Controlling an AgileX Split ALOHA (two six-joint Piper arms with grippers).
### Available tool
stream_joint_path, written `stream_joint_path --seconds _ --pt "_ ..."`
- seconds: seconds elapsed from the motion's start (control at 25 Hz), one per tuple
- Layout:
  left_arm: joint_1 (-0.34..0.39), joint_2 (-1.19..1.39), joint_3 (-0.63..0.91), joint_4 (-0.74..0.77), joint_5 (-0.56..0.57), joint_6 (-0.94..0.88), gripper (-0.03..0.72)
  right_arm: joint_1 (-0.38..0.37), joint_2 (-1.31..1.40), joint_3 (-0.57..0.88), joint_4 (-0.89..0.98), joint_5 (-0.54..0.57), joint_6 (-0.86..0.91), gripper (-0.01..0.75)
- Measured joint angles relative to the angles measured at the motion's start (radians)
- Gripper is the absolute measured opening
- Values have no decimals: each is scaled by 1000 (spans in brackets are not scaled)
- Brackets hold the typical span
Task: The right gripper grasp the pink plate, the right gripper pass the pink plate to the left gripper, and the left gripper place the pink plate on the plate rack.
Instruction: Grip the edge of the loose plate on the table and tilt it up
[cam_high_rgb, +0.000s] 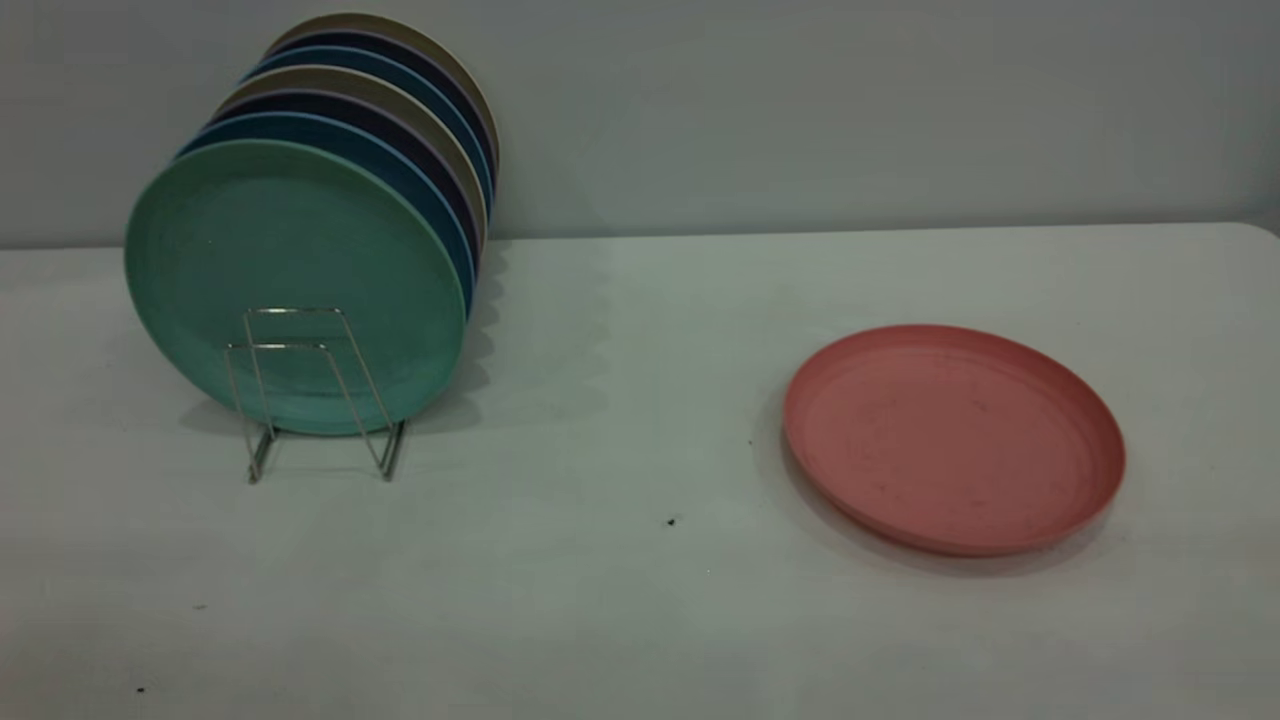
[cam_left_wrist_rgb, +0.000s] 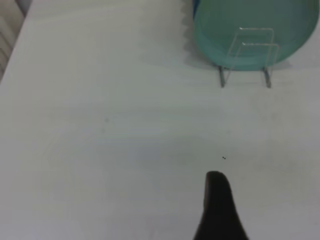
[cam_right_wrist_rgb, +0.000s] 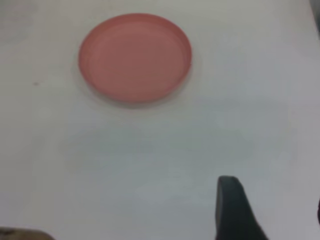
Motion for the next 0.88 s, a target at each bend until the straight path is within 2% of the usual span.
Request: stream_joint_path --seconds 0.2,0.32,0.6,0.88 --pt "0 319 -108 0 -132 79 600 0 254 -92 56 -147 -22 440" --pt "0 507 -181 -49 -180 154 604 0 413 -143 113 -221 -128 456" --pt "0 838 -281 -268 -271 364 591 0 724 -160 279 -368 -297 464" --pt "0 1105 -347 -615 -321 647 590 0 1048 -160 475 -537 -452 465"
